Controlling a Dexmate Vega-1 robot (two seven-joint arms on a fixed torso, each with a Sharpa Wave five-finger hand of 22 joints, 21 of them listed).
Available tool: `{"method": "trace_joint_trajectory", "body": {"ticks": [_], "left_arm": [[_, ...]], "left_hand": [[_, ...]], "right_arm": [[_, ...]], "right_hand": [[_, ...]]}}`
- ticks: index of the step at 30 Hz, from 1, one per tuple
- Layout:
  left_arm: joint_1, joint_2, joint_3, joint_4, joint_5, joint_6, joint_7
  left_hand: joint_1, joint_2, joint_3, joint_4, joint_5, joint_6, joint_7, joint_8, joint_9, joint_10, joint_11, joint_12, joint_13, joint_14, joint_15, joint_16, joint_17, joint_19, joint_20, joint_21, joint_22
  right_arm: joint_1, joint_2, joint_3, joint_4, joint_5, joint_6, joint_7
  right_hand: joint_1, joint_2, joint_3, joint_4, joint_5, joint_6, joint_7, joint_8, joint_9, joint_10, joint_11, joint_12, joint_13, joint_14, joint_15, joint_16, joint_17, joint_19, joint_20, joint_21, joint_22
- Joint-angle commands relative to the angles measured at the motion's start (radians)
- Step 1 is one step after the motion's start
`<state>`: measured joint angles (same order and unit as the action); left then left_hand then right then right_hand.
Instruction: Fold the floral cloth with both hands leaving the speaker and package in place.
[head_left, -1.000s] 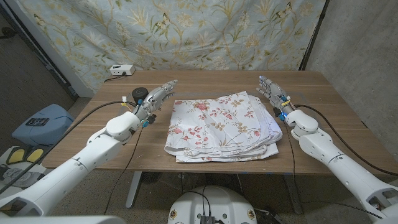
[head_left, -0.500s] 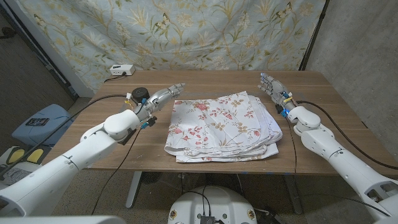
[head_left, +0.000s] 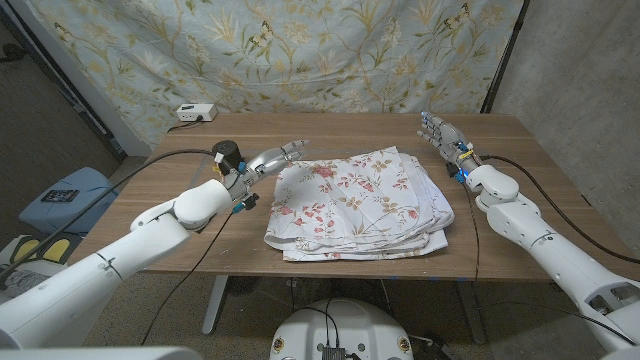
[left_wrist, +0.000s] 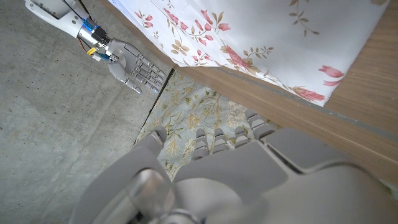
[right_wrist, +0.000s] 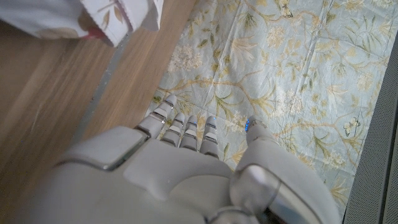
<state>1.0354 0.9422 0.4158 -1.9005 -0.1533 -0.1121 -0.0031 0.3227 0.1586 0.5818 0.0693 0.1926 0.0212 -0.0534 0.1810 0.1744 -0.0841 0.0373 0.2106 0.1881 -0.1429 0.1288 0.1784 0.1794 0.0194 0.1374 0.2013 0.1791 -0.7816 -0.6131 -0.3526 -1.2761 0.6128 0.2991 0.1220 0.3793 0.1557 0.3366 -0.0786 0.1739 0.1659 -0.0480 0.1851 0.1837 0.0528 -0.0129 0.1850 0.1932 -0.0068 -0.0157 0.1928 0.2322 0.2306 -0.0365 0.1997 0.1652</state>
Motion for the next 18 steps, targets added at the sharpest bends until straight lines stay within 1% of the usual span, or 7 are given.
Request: {"method": "trace_joint_trajectory", "body": {"ticks": [1, 4, 5, 6, 8, 13, 18], "left_arm": [[0.085, 0.04, -0.012, -0.109, 0.158, 0.047, 0.103], [0.094, 0.046, -0.011, -0.119, 0.185, 0.045, 0.106], [0.096, 0.057, -0.006, -0.132, 0.221, 0.056, 0.107], [0.097, 0.056, -0.007, -0.133, 0.224, 0.058, 0.107], [0.106, 0.064, -0.003, -0.149, 0.266, 0.067, 0.117], [0.131, 0.069, -0.011, -0.164, 0.287, 0.068, 0.124], [0.171, 0.091, -0.033, -0.193, 0.289, 0.077, 0.123]], "left_hand": [[-0.013, 0.0, 0.001, 0.008, 0.006, 0.001, -0.004, -0.001, 0.004, -0.003, -0.005, 0.0, 0.004, 0.004, 0.0, 0.007, 0.001, 0.007, 0.0, 0.003, 0.003], [-0.016, 0.0, 0.001, 0.01, 0.006, 0.005, -0.007, 0.0, 0.004, -0.002, -0.006, 0.0, 0.004, 0.008, 0.001, 0.009, 0.001, 0.01, -0.003, 0.004, 0.002], [-0.017, 0.001, 0.001, 0.011, 0.006, 0.005, -0.008, 0.0, 0.004, -0.002, -0.006, 0.0, 0.004, 0.009, 0.001, 0.009, 0.001, 0.012, -0.004, 0.005, 0.002], [-0.018, 0.001, 0.001, 0.011, 0.006, 0.005, -0.007, 0.001, 0.004, -0.001, -0.006, 0.0, 0.004, 0.009, 0.0, 0.009, 0.001, 0.013, -0.004, 0.005, 0.002], [-0.02, 0.001, 0.001, 0.013, 0.006, 0.004, -0.009, 0.0, 0.004, -0.003, -0.008, 0.0, 0.004, 0.009, 0.0, 0.009, 0.001, 0.013, -0.005, 0.005, 0.002], [-0.025, 0.003, 0.001, 0.016, 0.006, 0.003, -0.011, 0.0, 0.004, -0.003, -0.012, 0.0, 0.004, 0.009, 0.0, 0.009, 0.002, 0.015, -0.006, 0.006, 0.002], [-0.031, 0.005, 0.001, 0.021, 0.006, 0.001, -0.013, 0.0, 0.004, -0.003, -0.01, -0.001, 0.004, 0.009, 0.0, 0.009, 0.003, 0.016, -0.005, 0.006, 0.002]], "right_arm": [[0.024, -0.004, 0.003, 0.028, -0.005, 0.017, 0.018], [0.035, -0.003, 0.0, 0.036, -0.008, 0.02, 0.027], [0.042, -0.001, -0.002, 0.045, -0.011, 0.024, 0.034], [0.043, -0.001, -0.002, 0.045, -0.011, 0.026, 0.035], [0.053, 0.003, -0.002, 0.054, -0.008, 0.024, 0.036], [0.073, 0.012, -0.004, 0.082, -0.006, 0.03, 0.049], [0.092, 0.016, -0.007, 0.098, -0.012, 0.032, 0.052]], "right_hand": [[-0.003, 0.001, 0.0, -0.004, 0.002, -0.006, -0.001, 0.001, 0.003, -0.002, 0.005, 0.005, 0.001, -0.007, -0.003, 0.004, 0.001, -0.002, -0.026, -0.004, 0.005], [-0.004, 0.001, 0.0, -0.004, 0.002, -0.006, 0.0, 0.001, 0.002, -0.003, 0.005, 0.005, 0.001, -0.008, -0.003, 0.005, 0.0, -0.003, -0.026, -0.004, 0.005], [-0.004, 0.002, 0.0, -0.004, 0.002, -0.007, 0.0, 0.001, 0.002, -0.003, 0.004, 0.005, 0.001, -0.008, -0.003, 0.004, 0.0, -0.003, -0.026, -0.004, 0.005], [-0.004, 0.002, 0.0, -0.004, 0.002, -0.007, 0.001, 0.001, 0.002, -0.004, 0.005, 0.005, 0.001, -0.009, -0.003, 0.005, 0.0, -0.003, -0.026, -0.004, 0.005], [-0.005, 0.002, 0.0, -0.004, 0.002, -0.008, 0.002, 0.0, 0.002, -0.005, 0.005, 0.005, 0.001, -0.009, -0.003, 0.005, 0.0, -0.003, -0.027, -0.005, 0.005], [-0.006, 0.002, -0.001, -0.004, 0.002, -0.012, 0.003, -0.001, 0.002, -0.007, 0.005, 0.005, 0.001, -0.009, -0.003, 0.005, -0.002, -0.005, -0.027, -0.005, 0.005], [-0.008, 0.002, -0.002, -0.004, 0.001, -0.019, 0.005, -0.002, 0.002, -0.011, 0.002, 0.004, 0.001, -0.015, -0.003, 0.004, -0.003, -0.008, -0.026, -0.007, 0.005]]}}
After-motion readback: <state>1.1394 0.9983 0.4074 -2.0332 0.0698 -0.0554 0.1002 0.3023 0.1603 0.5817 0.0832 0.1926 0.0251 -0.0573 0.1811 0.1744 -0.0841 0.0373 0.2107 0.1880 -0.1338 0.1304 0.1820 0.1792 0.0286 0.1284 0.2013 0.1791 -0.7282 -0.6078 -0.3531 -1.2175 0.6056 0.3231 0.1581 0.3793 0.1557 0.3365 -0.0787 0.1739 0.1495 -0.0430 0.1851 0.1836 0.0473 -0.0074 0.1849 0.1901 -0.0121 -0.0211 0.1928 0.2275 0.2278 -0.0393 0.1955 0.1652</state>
